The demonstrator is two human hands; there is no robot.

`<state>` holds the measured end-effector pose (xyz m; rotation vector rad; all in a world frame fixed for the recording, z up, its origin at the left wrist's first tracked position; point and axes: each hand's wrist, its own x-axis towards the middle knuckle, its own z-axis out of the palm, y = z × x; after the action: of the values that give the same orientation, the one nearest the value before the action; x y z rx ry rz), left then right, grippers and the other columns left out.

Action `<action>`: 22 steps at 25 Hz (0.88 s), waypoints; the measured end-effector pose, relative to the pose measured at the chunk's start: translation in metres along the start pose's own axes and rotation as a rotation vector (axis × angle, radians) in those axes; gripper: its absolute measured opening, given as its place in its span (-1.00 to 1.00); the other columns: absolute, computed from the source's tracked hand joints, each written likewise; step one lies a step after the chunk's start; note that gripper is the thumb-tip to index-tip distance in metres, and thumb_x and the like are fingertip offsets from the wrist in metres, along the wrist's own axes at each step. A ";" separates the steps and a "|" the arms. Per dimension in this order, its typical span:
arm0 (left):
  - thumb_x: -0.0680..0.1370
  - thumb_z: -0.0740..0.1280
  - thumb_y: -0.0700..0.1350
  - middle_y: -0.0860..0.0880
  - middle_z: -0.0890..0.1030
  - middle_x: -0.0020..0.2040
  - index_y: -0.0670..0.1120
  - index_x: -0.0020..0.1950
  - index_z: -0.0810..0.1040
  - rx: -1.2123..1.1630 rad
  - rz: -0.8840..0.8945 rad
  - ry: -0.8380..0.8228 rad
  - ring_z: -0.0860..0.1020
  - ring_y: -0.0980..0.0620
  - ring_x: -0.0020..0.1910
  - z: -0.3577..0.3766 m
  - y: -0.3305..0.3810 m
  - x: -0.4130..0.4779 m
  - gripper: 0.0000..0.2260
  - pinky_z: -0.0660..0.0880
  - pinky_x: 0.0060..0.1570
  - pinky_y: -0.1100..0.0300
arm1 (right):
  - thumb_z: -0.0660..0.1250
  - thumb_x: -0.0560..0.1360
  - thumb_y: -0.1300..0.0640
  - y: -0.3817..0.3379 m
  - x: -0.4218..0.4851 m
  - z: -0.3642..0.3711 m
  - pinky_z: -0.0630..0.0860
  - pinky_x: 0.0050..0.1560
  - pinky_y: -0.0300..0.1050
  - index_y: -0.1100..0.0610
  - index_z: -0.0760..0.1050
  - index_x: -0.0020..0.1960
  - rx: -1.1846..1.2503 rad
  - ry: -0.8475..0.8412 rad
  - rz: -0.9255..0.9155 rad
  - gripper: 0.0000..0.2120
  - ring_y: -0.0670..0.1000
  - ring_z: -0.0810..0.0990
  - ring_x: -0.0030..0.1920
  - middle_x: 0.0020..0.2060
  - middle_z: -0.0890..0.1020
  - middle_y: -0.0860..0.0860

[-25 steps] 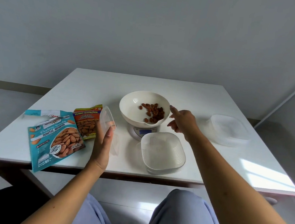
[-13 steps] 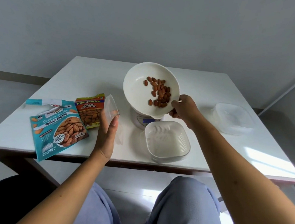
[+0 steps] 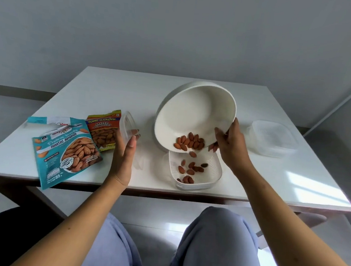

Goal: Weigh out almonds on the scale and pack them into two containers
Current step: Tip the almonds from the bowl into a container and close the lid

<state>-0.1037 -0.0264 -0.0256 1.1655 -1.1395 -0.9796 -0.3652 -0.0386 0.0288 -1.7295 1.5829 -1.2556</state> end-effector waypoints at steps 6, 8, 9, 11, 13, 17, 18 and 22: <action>0.16 0.24 0.59 -0.15 0.37 0.46 -0.10 0.55 0.15 -0.026 -0.029 0.000 0.49 0.12 0.28 0.001 0.000 0.000 0.15 0.34 0.40 0.05 | 0.15 0.61 0.22 0.008 -0.010 -0.002 0.58 -0.35 -0.16 0.16 0.26 0.25 0.100 0.076 -0.136 -0.77 -0.07 0.56 -0.43 -0.36 0.55 -0.01; 0.20 0.27 0.56 -0.19 0.38 0.45 -0.08 0.55 0.15 -0.037 -0.032 0.001 0.47 -0.01 0.33 0.001 0.000 -0.001 0.10 0.33 0.42 -0.10 | 0.15 0.61 0.22 0.008 -0.011 -0.001 0.58 -0.35 -0.15 0.11 0.26 0.22 0.112 0.084 -0.153 -0.80 -0.06 0.56 -0.43 -0.36 0.55 -0.01; 0.21 0.26 0.55 -0.18 0.36 0.46 -0.05 0.55 0.13 -0.029 -0.032 -0.002 0.44 -0.05 0.37 0.002 0.002 -0.002 0.08 0.31 0.42 -0.13 | 0.15 0.61 0.22 0.008 -0.011 -0.001 0.58 -0.35 -0.14 0.10 0.26 0.20 0.123 0.092 -0.156 -0.82 -0.05 0.56 -0.43 -0.37 0.55 0.00; 0.20 0.24 0.57 -0.12 0.31 0.50 0.00 0.57 0.08 -0.010 -0.019 0.008 0.40 0.07 0.40 0.003 0.005 -0.003 0.09 0.31 0.44 0.01 | 0.15 0.61 0.22 0.007 -0.008 -0.001 0.57 -0.36 -0.12 0.10 0.26 0.20 0.145 0.107 -0.145 -0.82 -0.03 0.56 -0.43 -0.35 0.55 0.02; 0.16 0.23 0.59 -0.05 0.31 0.47 -0.06 0.57 0.07 0.004 0.013 0.018 0.45 0.38 0.26 0.005 0.010 -0.005 0.15 0.37 0.31 0.36 | 0.15 0.61 0.23 0.003 -0.001 0.000 0.55 -0.39 -0.15 0.13 0.24 0.24 0.132 0.103 -0.110 -0.77 -0.06 0.55 -0.45 -0.34 0.54 0.02; 0.25 0.21 0.56 -0.17 0.32 0.48 -0.02 0.56 0.09 0.038 0.037 0.010 0.43 0.01 0.37 0.005 0.011 -0.008 0.05 0.34 0.41 -0.09 | 0.16 0.55 0.30 -0.017 0.024 0.004 0.51 -0.45 -0.21 0.07 0.20 0.35 0.097 0.029 0.073 -0.59 -0.04 0.54 -0.49 -0.39 0.59 0.12; 0.27 0.20 0.55 -0.20 0.33 0.46 -0.02 0.56 0.09 0.045 0.042 0.009 0.40 -0.10 0.40 0.004 0.010 -0.008 0.02 0.32 0.40 -0.19 | 0.15 0.54 0.31 -0.022 0.032 0.007 0.51 -0.46 -0.23 0.08 0.24 0.36 0.124 0.011 0.149 -0.58 0.00 0.56 -0.47 -0.38 0.60 0.15; 0.27 0.19 0.55 -0.22 0.33 0.44 0.04 0.52 0.13 0.062 0.037 0.018 0.37 -0.18 0.40 0.005 0.011 -0.009 -0.04 0.33 0.37 -0.24 | 0.15 0.55 0.29 -0.028 0.053 0.025 0.58 -0.41 -0.18 0.23 0.37 0.32 0.074 -0.042 0.366 -0.66 0.12 0.61 -0.42 -0.23 0.64 0.26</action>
<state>-0.1098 -0.0164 -0.0164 1.1963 -1.1802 -0.9089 -0.3339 -0.0883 0.0566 -1.3340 1.7089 -1.0734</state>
